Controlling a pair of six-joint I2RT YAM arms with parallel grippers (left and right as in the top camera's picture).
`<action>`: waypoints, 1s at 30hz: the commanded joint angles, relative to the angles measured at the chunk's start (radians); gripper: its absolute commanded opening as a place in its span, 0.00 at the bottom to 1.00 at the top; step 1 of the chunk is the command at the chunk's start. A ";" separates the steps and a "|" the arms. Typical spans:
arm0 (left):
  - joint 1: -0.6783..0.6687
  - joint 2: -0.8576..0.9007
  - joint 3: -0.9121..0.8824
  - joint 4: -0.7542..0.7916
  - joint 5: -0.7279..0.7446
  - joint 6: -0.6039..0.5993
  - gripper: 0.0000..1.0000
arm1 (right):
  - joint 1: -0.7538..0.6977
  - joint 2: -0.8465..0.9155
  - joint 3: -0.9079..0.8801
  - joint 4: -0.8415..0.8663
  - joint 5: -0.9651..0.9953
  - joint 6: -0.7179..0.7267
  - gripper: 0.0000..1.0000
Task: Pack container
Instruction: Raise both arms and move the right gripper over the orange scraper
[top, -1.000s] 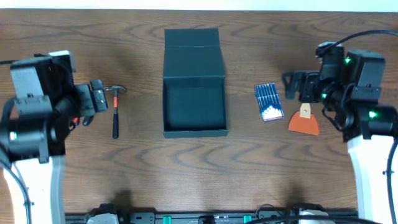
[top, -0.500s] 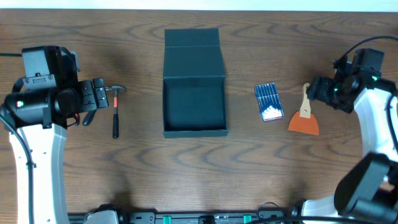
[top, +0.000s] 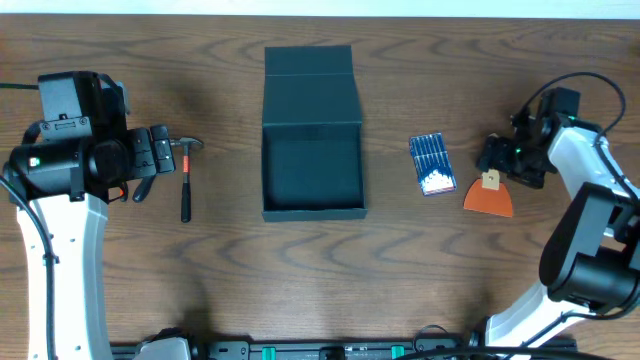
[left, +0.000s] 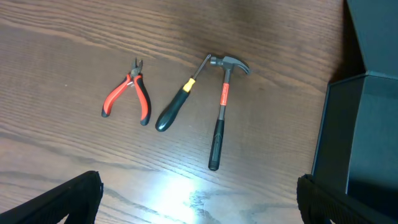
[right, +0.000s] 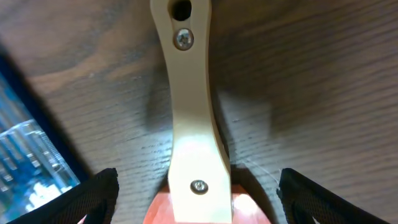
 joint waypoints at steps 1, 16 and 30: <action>0.006 0.005 0.016 -0.003 -0.012 0.017 0.98 | 0.021 0.023 0.011 0.014 0.031 -0.011 0.80; 0.006 0.005 0.016 -0.003 -0.012 0.017 0.98 | 0.113 0.100 0.008 0.019 0.173 0.056 0.74; 0.006 0.005 0.016 -0.003 -0.012 0.017 0.98 | 0.098 0.104 0.008 -0.032 0.180 0.089 0.63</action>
